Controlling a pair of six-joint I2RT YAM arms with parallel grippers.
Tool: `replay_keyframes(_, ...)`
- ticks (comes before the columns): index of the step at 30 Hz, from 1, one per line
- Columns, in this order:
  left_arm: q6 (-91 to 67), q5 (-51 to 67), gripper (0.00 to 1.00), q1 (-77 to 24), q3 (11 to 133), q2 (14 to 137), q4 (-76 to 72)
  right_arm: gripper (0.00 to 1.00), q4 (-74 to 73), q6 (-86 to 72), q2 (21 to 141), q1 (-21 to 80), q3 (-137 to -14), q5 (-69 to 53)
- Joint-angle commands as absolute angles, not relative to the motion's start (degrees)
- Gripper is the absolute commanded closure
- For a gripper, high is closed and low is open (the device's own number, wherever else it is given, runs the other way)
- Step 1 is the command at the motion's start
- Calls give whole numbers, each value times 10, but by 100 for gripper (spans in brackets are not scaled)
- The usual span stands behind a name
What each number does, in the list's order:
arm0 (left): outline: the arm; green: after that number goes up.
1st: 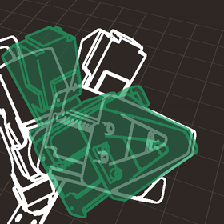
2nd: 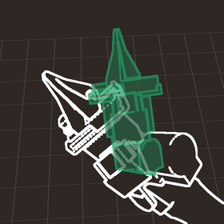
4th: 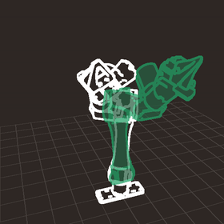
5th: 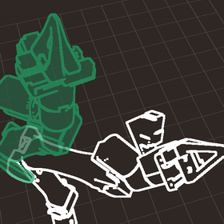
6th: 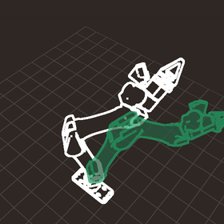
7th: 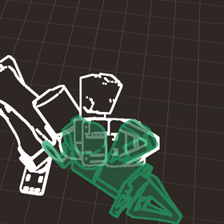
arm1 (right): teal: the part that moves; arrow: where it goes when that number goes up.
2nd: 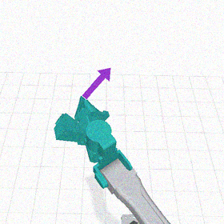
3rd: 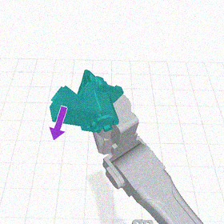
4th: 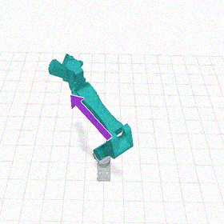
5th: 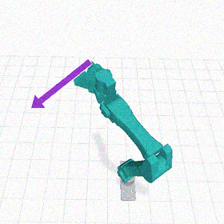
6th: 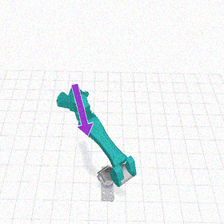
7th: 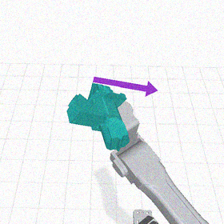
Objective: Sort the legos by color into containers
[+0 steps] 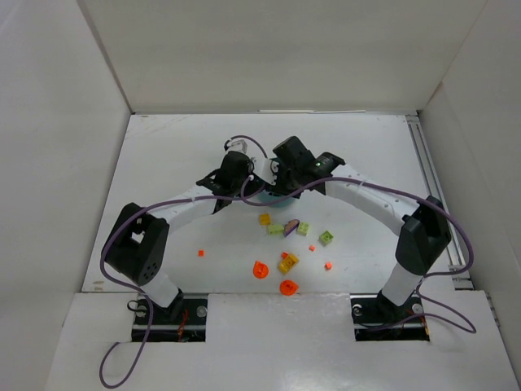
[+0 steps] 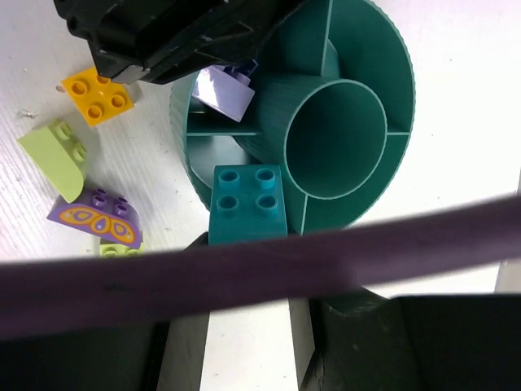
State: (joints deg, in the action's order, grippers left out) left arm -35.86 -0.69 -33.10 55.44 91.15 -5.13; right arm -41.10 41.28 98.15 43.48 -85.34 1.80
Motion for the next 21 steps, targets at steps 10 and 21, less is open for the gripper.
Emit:
replay_keyframes(10,-355,-6,70,-331,577,891,-69,73,-399,447,996,439,-864,77)
replay_keyframes(21,-350,-1,66,-331,572,870,-80,47,-359,428,954,439,-846,98)
